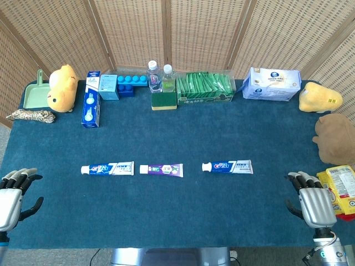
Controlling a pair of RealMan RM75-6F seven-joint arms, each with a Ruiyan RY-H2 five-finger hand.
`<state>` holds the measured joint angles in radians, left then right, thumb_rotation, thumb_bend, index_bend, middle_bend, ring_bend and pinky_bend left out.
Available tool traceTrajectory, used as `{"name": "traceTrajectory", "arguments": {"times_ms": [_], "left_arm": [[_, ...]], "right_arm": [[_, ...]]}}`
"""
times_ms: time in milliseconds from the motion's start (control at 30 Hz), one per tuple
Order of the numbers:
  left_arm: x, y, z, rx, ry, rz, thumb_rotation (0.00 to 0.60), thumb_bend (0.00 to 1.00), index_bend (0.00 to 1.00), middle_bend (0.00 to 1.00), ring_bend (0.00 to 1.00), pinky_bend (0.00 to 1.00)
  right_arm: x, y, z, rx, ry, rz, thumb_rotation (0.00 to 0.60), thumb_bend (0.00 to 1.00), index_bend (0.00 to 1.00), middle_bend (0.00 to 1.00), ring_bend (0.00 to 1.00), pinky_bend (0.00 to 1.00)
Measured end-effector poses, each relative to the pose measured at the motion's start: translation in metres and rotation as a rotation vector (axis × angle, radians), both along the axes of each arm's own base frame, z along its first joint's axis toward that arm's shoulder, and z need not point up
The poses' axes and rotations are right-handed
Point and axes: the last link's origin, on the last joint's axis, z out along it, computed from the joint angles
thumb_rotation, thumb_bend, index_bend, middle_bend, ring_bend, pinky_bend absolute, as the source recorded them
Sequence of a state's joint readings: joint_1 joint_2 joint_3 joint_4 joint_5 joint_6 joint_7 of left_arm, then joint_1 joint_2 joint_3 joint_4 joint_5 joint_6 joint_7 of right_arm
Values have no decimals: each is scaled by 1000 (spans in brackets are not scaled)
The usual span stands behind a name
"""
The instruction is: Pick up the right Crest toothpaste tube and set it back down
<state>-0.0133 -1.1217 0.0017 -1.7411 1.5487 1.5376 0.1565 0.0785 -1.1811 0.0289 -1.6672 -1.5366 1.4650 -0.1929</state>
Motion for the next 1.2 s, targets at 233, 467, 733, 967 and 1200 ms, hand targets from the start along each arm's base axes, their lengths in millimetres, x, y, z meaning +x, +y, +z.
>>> {"name": "traceTrajectory", "arguments": {"times_ms": [233,467,733,967,1200], "left_arm": [[2,-2,3,10,0,-8,600,276,285,235,174,150],[3,-2,7,21,-1,-13,600,276,284,235,174,150],[8,3,14,33,10,-34,600,276,284,235,174,150],[20,13,19,32,11,-84,600,276,283,235,174,150],[29,21,17,8,12,-115,600,277,283,234,174,150]], "right_arm": [[0,0,-2,9,-5,6,600,306,265,300,199,252],[3,-1,-2,14,-16,19,600,306,265,300,199,252],[8,-4,-6,47,-23,40,600,305,264,296,198,252],[30,-20,-23,126,-32,100,579,306,264,268,187,252],[56,-39,-45,188,-52,129,516,307,261,244,168,253]]}}
